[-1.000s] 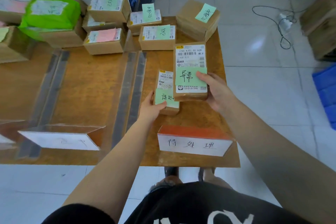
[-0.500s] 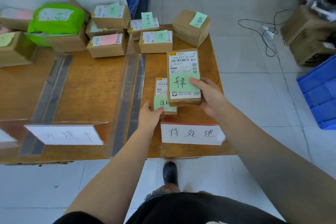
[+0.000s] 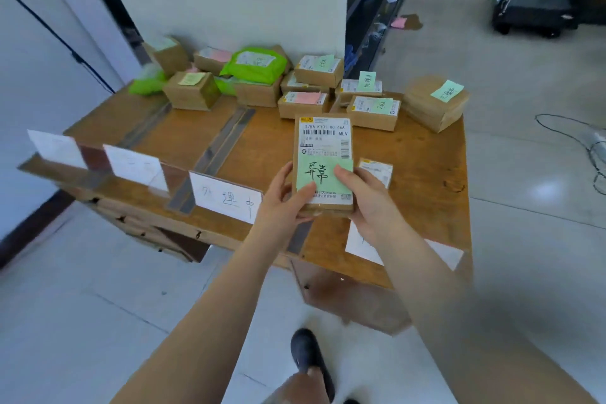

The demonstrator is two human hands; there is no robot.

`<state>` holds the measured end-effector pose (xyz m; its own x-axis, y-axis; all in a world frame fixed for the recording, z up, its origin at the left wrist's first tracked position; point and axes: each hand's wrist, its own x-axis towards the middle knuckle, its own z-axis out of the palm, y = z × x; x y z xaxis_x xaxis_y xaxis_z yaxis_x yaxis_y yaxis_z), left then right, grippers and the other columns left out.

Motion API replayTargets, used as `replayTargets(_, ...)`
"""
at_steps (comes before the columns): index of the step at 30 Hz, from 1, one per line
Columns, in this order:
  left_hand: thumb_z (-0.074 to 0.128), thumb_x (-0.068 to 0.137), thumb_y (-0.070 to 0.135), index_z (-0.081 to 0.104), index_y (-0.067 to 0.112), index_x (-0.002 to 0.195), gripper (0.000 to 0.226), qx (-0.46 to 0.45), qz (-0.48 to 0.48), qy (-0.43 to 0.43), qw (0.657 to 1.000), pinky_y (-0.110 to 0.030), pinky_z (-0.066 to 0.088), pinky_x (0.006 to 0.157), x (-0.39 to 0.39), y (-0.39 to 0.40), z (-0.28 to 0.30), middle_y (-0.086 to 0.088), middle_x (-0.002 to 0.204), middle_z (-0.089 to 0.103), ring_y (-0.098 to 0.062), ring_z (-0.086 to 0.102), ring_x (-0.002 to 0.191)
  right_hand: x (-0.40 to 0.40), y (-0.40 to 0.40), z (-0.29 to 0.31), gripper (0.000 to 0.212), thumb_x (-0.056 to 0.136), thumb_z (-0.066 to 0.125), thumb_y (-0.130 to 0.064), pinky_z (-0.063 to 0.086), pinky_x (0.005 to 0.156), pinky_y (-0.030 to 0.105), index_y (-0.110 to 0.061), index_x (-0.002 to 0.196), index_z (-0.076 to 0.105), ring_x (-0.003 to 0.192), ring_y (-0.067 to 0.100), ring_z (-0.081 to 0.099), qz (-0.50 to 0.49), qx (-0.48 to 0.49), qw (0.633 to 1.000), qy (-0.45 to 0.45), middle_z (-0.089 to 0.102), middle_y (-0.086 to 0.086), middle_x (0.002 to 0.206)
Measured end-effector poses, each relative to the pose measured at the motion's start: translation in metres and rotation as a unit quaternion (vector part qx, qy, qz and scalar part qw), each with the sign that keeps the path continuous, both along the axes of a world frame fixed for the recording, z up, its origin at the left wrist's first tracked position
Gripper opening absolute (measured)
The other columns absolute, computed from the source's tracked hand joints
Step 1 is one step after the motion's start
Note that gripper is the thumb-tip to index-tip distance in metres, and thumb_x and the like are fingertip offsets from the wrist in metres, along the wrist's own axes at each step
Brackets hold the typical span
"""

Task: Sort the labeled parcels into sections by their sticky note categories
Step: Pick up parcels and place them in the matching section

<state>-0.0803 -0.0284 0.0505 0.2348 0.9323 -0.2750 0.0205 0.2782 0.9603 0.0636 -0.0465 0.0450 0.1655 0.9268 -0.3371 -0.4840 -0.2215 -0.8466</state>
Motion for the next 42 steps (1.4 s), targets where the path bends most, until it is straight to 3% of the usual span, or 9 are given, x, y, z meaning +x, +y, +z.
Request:
replayTargets(5,0.07,0.083,0.024,0.041,0.028,0.138,0.063,0.044,0.077,0.025,0.996,-0.042,0.056,0.086,-0.071,-0.005,0.012,-0.006,0.118,0.064,-0.023,0.067,0.102,-0.062,0.01,0.02,0.017,0.086,0.066,-0.018,0.054,0.089,0.043,-0.022,0.102,0.065,0.095,0.021,0.068,0.082,0.032,0.995,-0.042,0.073,0.001,0.099)
replayTargets(11,0.068,0.084,0.022,0.044,0.03,0.132,0.055,0.061,0.159,-0.002,0.985,-0.03,0.058,0.076,-0.162,0.0,0.032,-0.001,0.109,0.068,-0.017,0.069,0.093,-0.154,0.038,0.042,0.014,0.088,0.063,-0.014,0.059,0.07,0.028,-0.022,0.1,0.064,0.082,0.013,0.07,0.175,0.076,0.979,-0.069,0.072,-0.002,0.096)
replayTargets(15,0.071,0.082,0.022,0.048,0.027,0.127,0.051,0.076,0.199,0.005,0.977,-0.03,0.059,0.076,-0.237,0.015,0.043,0.001,0.105,0.069,-0.016,0.07,0.091,-0.228,0.064,0.046,0.022,0.087,0.065,-0.015,0.057,0.083,0.039,-0.017,0.108,0.063,0.09,0.018,0.069,0.205,0.083,0.972,-0.075,0.072,0.003,0.102)
replayTargets(18,0.07,0.082,0.022,0.048,0.027,0.126,0.049,0.079,0.22,0.014,0.972,-0.032,0.058,0.078,-0.296,0.03,0.045,-0.002,0.109,0.068,-0.018,0.069,0.092,-0.288,0.084,0.044,0.029,0.086,0.065,-0.014,0.056,0.086,0.043,-0.012,0.114,0.061,0.092,0.023,0.069,0.214,0.076,0.972,-0.058,0.072,0.006,0.105)
replayTargets(22,0.069,0.082,0.023,0.048,0.025,0.131,0.053,0.082,0.226,0.032,0.97,-0.035,0.057,0.082,-0.373,0.053,0.042,-0.003,0.111,0.068,-0.019,0.068,0.097,-0.364,0.112,0.039,0.03,0.086,0.066,-0.014,0.058,0.074,0.033,-0.012,0.114,0.058,0.088,0.021,0.071,0.227,0.074,0.97,-0.04,0.073,0.002,0.096)
replayTargets(27,0.069,0.083,0.02,0.049,0.026,0.131,0.053,0.079,0.23,0.039,0.969,-0.034,0.058,0.081,-0.445,0.085,0.04,-0.002,0.11,0.067,-0.019,0.069,0.094,-0.436,0.145,0.036,0.036,0.083,0.068,-0.012,0.059,0.074,0.033,-0.016,0.115,0.053,0.09,0.022,0.07,0.219,0.068,0.973,-0.029,0.072,0.006,0.101)
replayTargets(32,0.068,0.083,0.018,0.051,0.025,0.13,0.051,0.075,0.232,0.038,0.969,-0.025,0.059,0.071,-0.494,0.126,0.035,0.0,0.105,0.068,-0.014,0.07,0.085,-0.487,0.185,0.031,0.03,0.084,0.068,-0.01,0.06,0.073,0.031,-0.018,0.11,0.055,0.095,0.024,0.07,0.215,0.054,0.975,-0.029,0.07,0.008,0.11)
replayTargets(39,0.069,0.082,0.02,0.051,0.021,0.132,0.053,0.07,0.248,0.053,0.965,-0.036,0.058,0.081,-0.547,0.214,0.024,-0.001,0.109,0.068,-0.017,0.07,0.091,-0.542,0.272,0.024,0.037,0.085,0.066,-0.01,0.06,0.068,0.03,-0.014,0.119,0.052,0.091,0.02,0.07,0.218,0.046,0.975,-0.015,0.07,0.005,0.108)
replayTargets(42,0.07,0.081,0.021,0.052,0.022,0.131,0.053,0.07,0.26,0.063,0.961,-0.037,0.057,0.082,-0.567,0.258,0.023,-0.001,0.107,0.068,-0.018,0.069,0.092,-0.562,0.317,0.023,0.043,0.085,0.066,-0.01,0.059,0.073,0.033,-0.01,0.124,0.049,0.094,0.022,0.069,0.216,0.042,0.975,-0.013,0.069,0.008,0.111)
